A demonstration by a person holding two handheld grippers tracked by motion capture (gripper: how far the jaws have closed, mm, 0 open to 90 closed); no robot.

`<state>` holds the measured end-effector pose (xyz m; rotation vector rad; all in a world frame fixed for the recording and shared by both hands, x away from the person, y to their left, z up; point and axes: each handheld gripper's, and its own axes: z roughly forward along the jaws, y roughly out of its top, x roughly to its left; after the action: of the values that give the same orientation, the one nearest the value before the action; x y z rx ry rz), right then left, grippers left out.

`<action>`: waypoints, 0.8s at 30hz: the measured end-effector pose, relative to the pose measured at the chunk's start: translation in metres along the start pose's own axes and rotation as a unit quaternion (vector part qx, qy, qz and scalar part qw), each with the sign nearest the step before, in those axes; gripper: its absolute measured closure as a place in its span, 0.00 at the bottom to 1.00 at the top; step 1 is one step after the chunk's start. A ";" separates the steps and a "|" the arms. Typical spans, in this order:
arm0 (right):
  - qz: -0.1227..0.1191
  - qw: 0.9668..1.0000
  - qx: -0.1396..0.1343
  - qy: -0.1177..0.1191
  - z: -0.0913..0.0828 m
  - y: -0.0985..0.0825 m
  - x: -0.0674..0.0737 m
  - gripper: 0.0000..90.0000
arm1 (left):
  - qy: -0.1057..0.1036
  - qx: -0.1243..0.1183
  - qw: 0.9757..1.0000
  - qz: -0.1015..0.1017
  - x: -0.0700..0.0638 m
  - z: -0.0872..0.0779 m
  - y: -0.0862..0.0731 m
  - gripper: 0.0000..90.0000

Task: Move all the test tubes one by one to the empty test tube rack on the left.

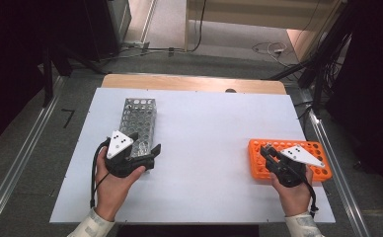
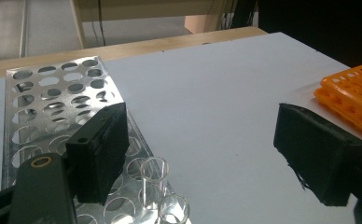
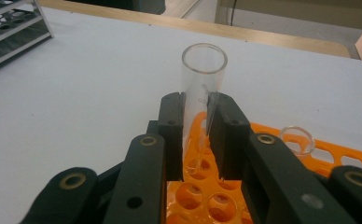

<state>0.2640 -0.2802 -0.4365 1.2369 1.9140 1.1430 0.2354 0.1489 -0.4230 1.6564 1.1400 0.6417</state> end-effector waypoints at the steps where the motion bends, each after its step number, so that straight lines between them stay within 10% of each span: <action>1: 0.000 1.000 0.002 0.003 -0.001 0.000 0.001 0.81 | 0.000 0.001 1.000 0.000 -0.001 0.000 0.000 0.20; 24: -0.042 0.996 0.019 0.082 0.018 0.008 0.051 0.81 | -0.040 -0.001 0.999 0.017 -0.020 0.008 0.001 0.19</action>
<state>0.2617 -0.2258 -0.4391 1.1012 2.0971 1.2017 0.2340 0.1271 -0.4231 1.6885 1.0551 0.5923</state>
